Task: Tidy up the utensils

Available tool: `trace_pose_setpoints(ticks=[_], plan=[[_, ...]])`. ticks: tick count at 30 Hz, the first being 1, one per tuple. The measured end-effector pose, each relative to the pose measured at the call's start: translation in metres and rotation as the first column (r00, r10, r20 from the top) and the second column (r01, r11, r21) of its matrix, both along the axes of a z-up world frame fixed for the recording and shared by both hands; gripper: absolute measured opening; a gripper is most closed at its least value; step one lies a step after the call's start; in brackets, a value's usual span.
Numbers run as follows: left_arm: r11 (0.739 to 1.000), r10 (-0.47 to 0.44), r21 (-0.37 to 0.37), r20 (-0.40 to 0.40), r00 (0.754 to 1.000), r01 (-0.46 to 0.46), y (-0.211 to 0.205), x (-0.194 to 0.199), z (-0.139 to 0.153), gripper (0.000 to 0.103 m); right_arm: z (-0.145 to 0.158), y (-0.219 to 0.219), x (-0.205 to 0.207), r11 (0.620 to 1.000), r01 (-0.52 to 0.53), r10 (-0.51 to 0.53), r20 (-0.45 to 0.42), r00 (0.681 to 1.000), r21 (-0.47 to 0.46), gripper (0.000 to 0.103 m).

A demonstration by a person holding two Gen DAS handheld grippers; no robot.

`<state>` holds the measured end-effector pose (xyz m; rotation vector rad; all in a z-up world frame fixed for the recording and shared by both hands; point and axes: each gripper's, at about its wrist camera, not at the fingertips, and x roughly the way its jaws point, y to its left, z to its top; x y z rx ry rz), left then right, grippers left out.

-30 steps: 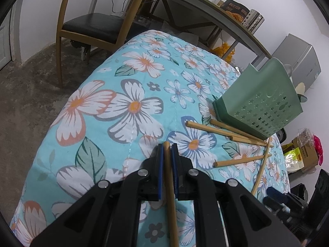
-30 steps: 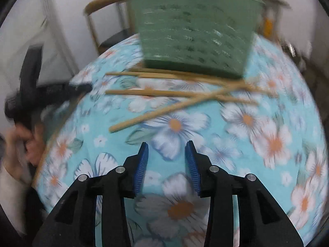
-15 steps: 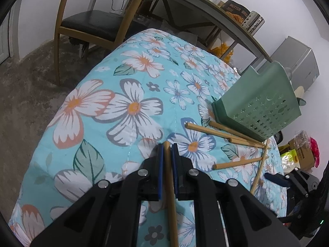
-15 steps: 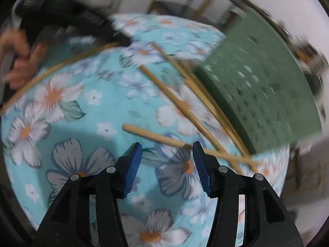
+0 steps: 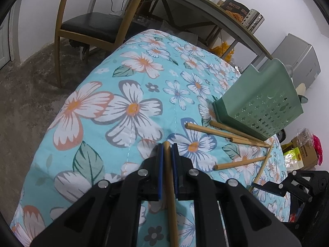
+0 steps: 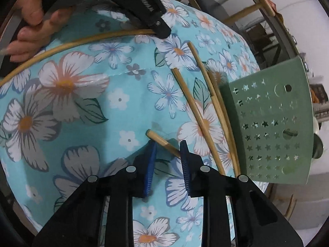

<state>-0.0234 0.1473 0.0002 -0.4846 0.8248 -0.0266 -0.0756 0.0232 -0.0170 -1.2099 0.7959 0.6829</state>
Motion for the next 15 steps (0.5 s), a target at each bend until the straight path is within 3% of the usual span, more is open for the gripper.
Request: trace_pose_setpoints(ticks=[6,9,11,15], plan=[[1.0,0.001,-0.006,0.001,1.0,-0.001,0.0,0.0,0.0,0.009,0.001,-0.008,-0.002,0.999,0.019,-0.019,0.002,1.0,0.047,0.019],[1.0,0.001,-0.009,0.002,1.0,-0.001,-0.001,0.0,0.0,0.009,0.009,-0.018,0.006,0.978,0.142,-0.134,-0.066,0.989,0.155,0.019],[1.0,0.002,-0.024,0.004,1.0,-0.002,0.001,-0.001,-0.001,0.009,0.017,-0.024,0.021,0.932,0.294,-0.257,-0.183,0.949,0.213,0.019],[1.0,0.004,-0.015,0.003,1.0,-0.004,0.0,0.0,-0.001,0.009,0.025,-0.022,0.05,0.856,0.474,-0.387,-0.356,0.851,0.204,0.019]])
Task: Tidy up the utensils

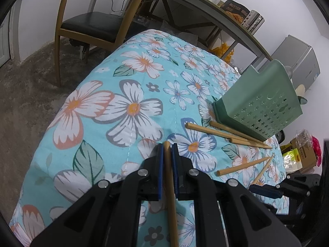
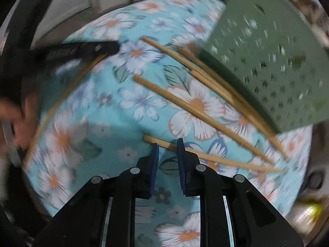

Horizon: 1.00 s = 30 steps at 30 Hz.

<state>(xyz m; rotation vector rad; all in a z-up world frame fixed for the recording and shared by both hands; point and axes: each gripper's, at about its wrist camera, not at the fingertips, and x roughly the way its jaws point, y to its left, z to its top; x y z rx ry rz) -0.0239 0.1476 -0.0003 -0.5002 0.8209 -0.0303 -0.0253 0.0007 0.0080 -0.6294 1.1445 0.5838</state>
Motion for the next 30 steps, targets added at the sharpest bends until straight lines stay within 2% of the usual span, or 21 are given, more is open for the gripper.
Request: trace_pose_setpoints(ticks=[3,5,7,8,11,12,14,15,16,17,18,19,20,22,26,29,30], plan=[[1.0,-0.001,-0.002,0.001,1.0,0.001,0.0,0.0,0.0,0.009,0.005,-0.012,0.024,0.983,0.157,-0.142,-0.154,0.978,0.09,0.019],[1.0,-0.001,0.0,0.0,1.0,0.001,0.0,0.0,0.0,0.009,0.005,-0.022,0.035,0.963,0.244,-0.213,-0.23,0.95,0.117,0.005],[1.0,-0.001,-0.005,0.0,1.0,0.001,0.0,0.0,0.0,0.009,-0.008,-0.037,0.043,0.928,0.352,-0.293,-0.349,0.89,0.121,0.001],[1.0,-0.001,-0.013,0.001,1.0,0.001,0.001,0.0,0.0,0.009,-0.009,-0.046,0.044,0.907,0.39,-0.311,-0.374,0.874,0.157,0.001],[1.0,-0.001,-0.023,0.001,1.0,0.001,0.002,0.0,-0.001,0.009,-0.009,-0.058,0.04,0.888,0.422,-0.319,-0.416,0.851,0.182,0.001],[1.0,-0.001,-0.019,0.001,1.0,0.001,0.002,0.0,-0.001,0.009,-0.007,-0.059,0.037,0.892,0.414,-0.318,-0.402,0.859,0.179,0.001],[1.0,-0.001,-0.021,0.002,1.0,0.001,0.002,0.0,-0.001,0.009,0.002,-0.055,0.022,0.93,0.334,-0.277,-0.301,0.912,0.156,0.001],[1.0,-0.001,-0.022,0.002,1.0,0.001,0.002,0.0,-0.001,0.009,0.01,-0.048,0.01,0.963,0.243,-0.22,-0.188,0.957,0.113,0.007],[1.0,-0.001,-0.021,0.001,1.0,0.001,0.002,0.0,-0.001,0.009,0.014,-0.044,0.002,0.978,0.188,-0.176,-0.13,0.976,0.091,0.017],[1.0,-0.001,-0.02,0.001,1.0,0.001,0.002,0.0,-0.001,0.009,0.02,-0.037,-0.011,0.995,0.089,-0.087,-0.038,0.996,0.055,0.022],[1.0,-0.001,-0.021,0.002,1.0,0.001,0.002,0.0,-0.001,0.009,0.022,-0.031,-0.02,1.0,0.014,-0.015,0.019,1.0,0.023,0.03],[1.0,-0.001,-0.022,0.002,1.0,0.001,0.001,0.0,-0.001,0.009,0.023,-0.023,-0.032,0.996,-0.077,0.08,0.093,0.992,-0.037,0.038],[1.0,-0.001,-0.02,0.002,1.0,0.001,0.001,0.0,-0.001,0.009,0.02,-0.014,-0.043,0.979,-0.147,0.17,0.169,0.971,-0.138,0.041],[1.0,-0.001,-0.016,0.002,1.0,0.001,0.002,0.0,-0.001,0.009,0.013,-0.001,-0.054,0.941,-0.25,0.296,0.202,0.933,-0.227,0.044],[1.0,0.0,-0.015,0.002,1.0,0.0,0.002,0.0,-0.001,0.009,-0.001,0.022,-0.044,0.9,-0.313,0.383,0.211,0.899,-0.302,0.044],[1.0,0.0,-0.025,0.003,1.0,0.0,0.002,0.0,-0.001,0.009,-0.007,0.035,-0.037,0.87,-0.358,0.446,0.233,0.864,-0.338,0.048],[1.0,-0.001,-0.028,0.003,1.0,0.001,0.002,0.0,-0.001,0.009,-0.008,0.034,-0.035,0.875,-0.357,0.438,0.218,0.872,-0.328,0.046]])
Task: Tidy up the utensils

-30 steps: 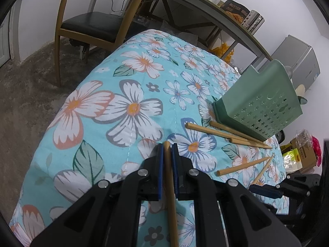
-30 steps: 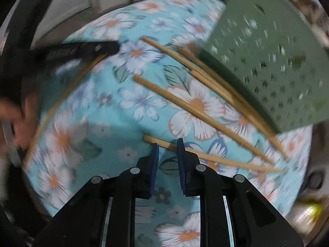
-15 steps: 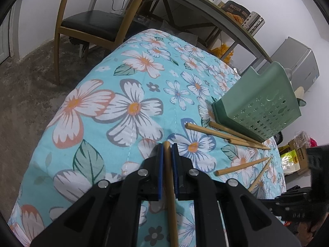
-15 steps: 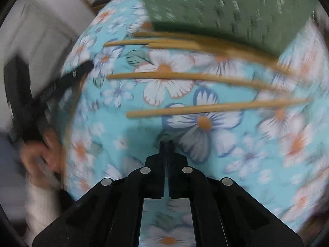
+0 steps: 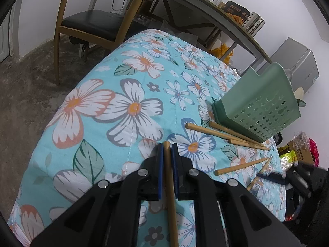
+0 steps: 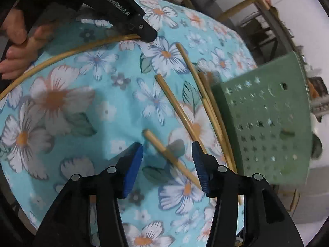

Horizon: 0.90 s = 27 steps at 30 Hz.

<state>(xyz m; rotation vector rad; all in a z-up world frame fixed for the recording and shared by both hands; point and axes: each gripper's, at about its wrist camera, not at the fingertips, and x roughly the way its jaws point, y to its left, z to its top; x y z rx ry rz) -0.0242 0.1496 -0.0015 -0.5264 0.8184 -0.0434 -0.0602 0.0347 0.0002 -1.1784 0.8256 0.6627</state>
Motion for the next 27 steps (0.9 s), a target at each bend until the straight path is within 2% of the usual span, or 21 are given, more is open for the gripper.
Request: trace_pose_setpoints(ticks=[1,2,3,7,10,11,12,15,16,17,18,19,20,21,23,24,25,27], plan=[[1.0,0.0,-0.002,0.001,1.0,0.0,0.0,0.0,0.0,0.009,0.001,0.001,0.006,1.0,0.027,-0.027,-0.044,0.999,0.006,0.035],[1.0,0.0,-0.004,0.001,1.0,0.0,0.0,0.0,0.0,0.009,0.003,0.002,0.016,0.996,0.091,-0.087,-0.161,0.983,0.014,0.026],[1.0,0.001,-0.005,0.001,1.0,-0.001,0.0,0.0,0.0,0.009,0.006,0.003,0.02,0.992,0.122,-0.118,-0.184,0.976,0.012,0.026],[1.0,0.001,0.014,0.0,1.0,-0.001,-0.001,0.0,0.001,0.009,0.004,0.016,0.016,0.99,0.142,-0.144,-0.125,0.982,-0.025,0.022],[1.0,0.002,0.004,0.001,1.0,-0.002,0.0,0.0,0.0,0.009,0.009,0.005,0.012,0.966,0.252,-0.242,-0.153,0.958,0.05,0.018],[1.0,0.002,0.0,0.002,1.0,-0.002,0.001,-0.001,-0.001,0.009,0.014,-0.007,0.015,0.938,0.329,-0.301,-0.217,0.929,0.106,0.018],[1.0,0.003,0.001,0.002,1.0,-0.003,0.001,-0.001,-0.001,0.009,0.012,-0.015,0.036,0.903,0.402,-0.35,-0.279,0.894,0.153,0.018],[1.0,0.003,-0.007,0.003,1.0,-0.002,0.002,-0.001,-0.002,0.009,0.014,-0.052,0.066,0.725,0.633,-0.445,-0.516,0.732,0.272,0.018],[1.0,0.003,-0.006,0.002,1.0,-0.002,0.002,-0.001,-0.001,0.009,0.012,-0.066,0.076,0.641,0.708,-0.45,-0.603,0.659,0.296,0.017],[1.0,0.002,-0.007,0.003,1.0,-0.002,0.002,-0.001,-0.001,0.009,0.011,-0.078,0.082,0.577,0.757,-0.454,-0.65,0.609,0.307,0.016],[1.0,0.002,-0.008,0.003,1.0,-0.002,0.002,-0.001,-0.001,0.009,0.007,-0.094,0.089,0.486,0.819,-0.443,-0.723,0.53,0.303,0.013],[1.0,0.001,-0.014,0.004,1.0,-0.001,0.003,-0.002,-0.001,0.009,0.004,-0.106,0.093,0.422,0.856,-0.432,-0.763,0.48,0.3,0.0],[1.0,0.0,-0.021,0.005,1.0,0.0,0.003,-0.002,-0.002,0.009,0.002,-0.119,0.095,0.36,0.887,-0.451,-0.779,0.436,0.288,0.0],[1.0,0.0,-0.03,0.005,1.0,0.0,0.004,-0.002,-0.002,0.009,-0.003,-0.135,0.098,0.294,0.918,-0.442,-0.814,0.377,0.266,0.0],[0.999,-0.001,-0.037,0.005,1.0,0.001,0.005,-0.002,-0.002,0.009,-0.014,-0.162,0.096,0.186,0.96,-0.367,-0.891,0.268,0.212,0.0],[0.999,-0.001,-0.038,0.005,1.0,0.001,0.005,-0.002,-0.003,0.009,-0.015,-0.17,0.093,0.172,0.963,-0.358,-0.898,0.256,0.206,0.0],[0.999,-0.001,-0.033,0.005,1.0,0.001,0.005,-0.002,-0.002,0.009,-0.011,-0.176,0.088,0.179,0.959,-0.369,-0.888,0.274,0.221,0.0],[1.0,0.0,-0.02,0.004,1.0,0.0,0.006,-0.002,-0.002,0.009,0.001,-0.176,0.089,0.247,0.926,-0.435,-0.822,0.368,0.284,0.0]])
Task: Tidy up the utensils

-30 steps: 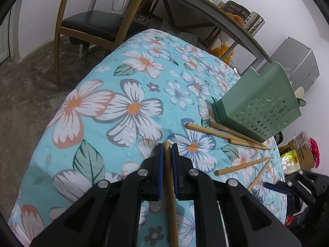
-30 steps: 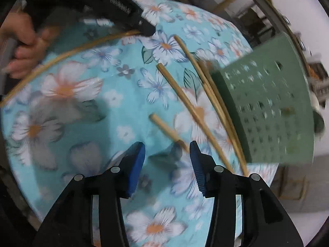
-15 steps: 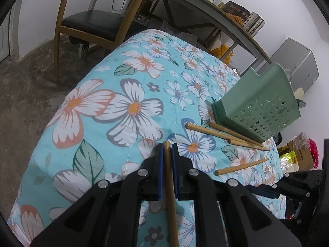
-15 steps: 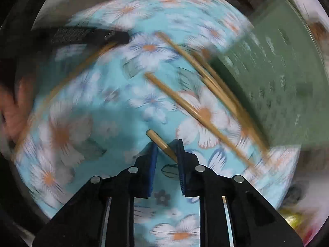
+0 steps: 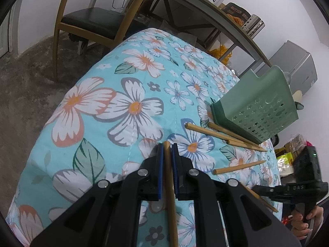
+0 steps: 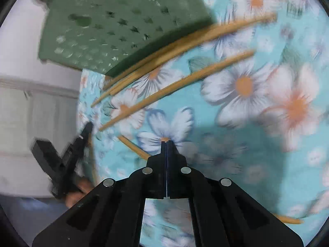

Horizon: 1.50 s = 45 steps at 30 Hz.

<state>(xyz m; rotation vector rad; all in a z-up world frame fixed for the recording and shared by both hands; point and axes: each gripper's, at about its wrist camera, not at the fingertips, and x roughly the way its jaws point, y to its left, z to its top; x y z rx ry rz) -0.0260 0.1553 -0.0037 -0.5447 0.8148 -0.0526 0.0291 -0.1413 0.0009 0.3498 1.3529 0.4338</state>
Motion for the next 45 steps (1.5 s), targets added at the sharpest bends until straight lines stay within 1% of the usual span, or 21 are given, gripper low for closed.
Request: trace_pose_setpoints(ticks=[2,3,4,6,7,9,11,12,13,15,16,18,19,21,26,28,32,34,38,41,45], plan=[[1.0,0.001,0.007,-0.001,1.0,-0.001,-0.001,0.0,0.0,0.009,0.017,0.009,-0.007,0.99,-0.068,0.084,0.129,0.988,-0.123,0.004],[1.0,0.003,0.006,0.0,1.0,-0.003,0.0,0.0,0.0,0.009,0.026,0.018,-0.007,0.98,-0.098,0.129,0.179,0.975,-0.171,0.011],[1.0,0.002,0.006,0.0,1.0,-0.002,-0.001,0.0,0.0,0.009,0.033,0.026,-0.01,0.964,-0.141,0.193,0.232,0.953,-0.224,0.019],[1.0,0.003,0.008,0.0,1.0,-0.003,-0.001,0.0,0.0,0.009,0.039,0.051,-0.019,0.913,-0.279,0.369,0.311,0.876,-0.298,0.052],[1.0,0.002,0.006,0.0,1.0,-0.002,-0.001,0.0,0.0,0.009,0.038,0.061,-0.023,0.884,-0.326,0.431,0.312,0.847,-0.334,0.053],[1.0,0.002,0.005,0.0,1.0,-0.002,-0.001,0.0,0.0,0.009,0.029,0.077,-0.027,0.822,-0.367,0.514,0.291,0.807,-0.434,0.053],[1.0,0.002,0.005,0.0,1.0,-0.002,-0.001,0.0,0.0,0.009,0.002,0.095,-0.023,0.762,-0.436,0.569,0.175,0.803,-0.478,0.048],[1.0,0.002,0.003,0.0,1.0,-0.002,0.0,-0.001,0.0,0.009,0.005,0.102,-0.026,0.753,-0.421,0.582,0.213,0.785,-0.505,0.042],[1.0,0.002,0.006,0.0,1.0,-0.002,-0.002,0.0,0.0,0.009,0.005,0.106,-0.027,0.739,-0.427,0.59,0.196,0.783,-0.52,0.024],[1.0,0.002,0.009,-0.001,1.0,-0.002,-0.002,0.0,0.001,0.009,0.007,0.116,-0.03,0.717,-0.451,0.6,0.141,0.787,-0.532,0.013],[1.0,0.002,0.006,-0.001,1.0,-0.002,-0.002,0.0,0.001,0.009,0.006,0.116,-0.027,0.729,-0.435,0.574,0.126,0.809,-0.529,0.007],[1.0,0.002,0.007,-0.001,1.0,-0.002,-0.004,0.001,0.001,0.009,0.007,0.092,-0.009,0.871,-0.32,0.376,0.088,0.922,-0.372,0.004],[1.0,0.002,0.013,-0.001,1.0,-0.002,-0.005,0.001,0.001,0.009,0.007,0.077,-0.002,0.928,-0.249,0.277,0.067,0.958,-0.278,0.004],[1.0,0.001,-0.003,0.001,1.0,-0.001,-0.002,0.0,-0.001,0.009,0.008,0.046,0.002,0.977,-0.109,0.127,0.088,0.988,-0.184,0.004],[1.0,0.001,-0.022,0.002,1.0,-0.001,0.0,0.001,-0.001,0.009,-0.007,-0.009,-0.006,0.995,0.017,-0.007,0.092,0.996,-0.099,0.004],[1.0,0.001,-0.013,0.001,1.0,-0.001,0.0,0.001,-0.001,0.009,0.001,-0.022,-0.014,0.997,0.066,-0.058,0.147,0.987,-0.046,0.004],[1.0,0.003,0.007,0.002,1.0,-0.003,-0.002,0.0,0.0,0.009,0.02,-0.033,-0.037,0.983,0.158,-0.18,0.37,0.912,0.09,0.004],[1.0,0.004,0.003,0.001,1.0,-0.004,-0.001,0.0,0.0,0.009,0.023,-0.04,-0.046,0.97,0.208,-0.244,0.419,0.875,0.13,0.004],[1.0,0.011,-0.025,0.002,1.0,-0.011,0.0,-0.003,0.0,0.007,0.014,-0.045,-0.048,0.962,0.22,-0.27,0.465,0.843,0.159,0.004],[0.998,0.014,-0.06,0.002,1.0,-0.014,0.003,-0.005,0.0,0.006,0.007,-0.025,-0.034,0.972,0.203,-0.234,0.468,0.852,0.115,0.004],[0.995,0.031,-0.096,-0.007,0.999,-0.032,0.009,-0.007,0.0,0.006,0.011,-0.038,-0.023,0.965,0.185,-0.251,0.441,0.862,0.188,0.004]])
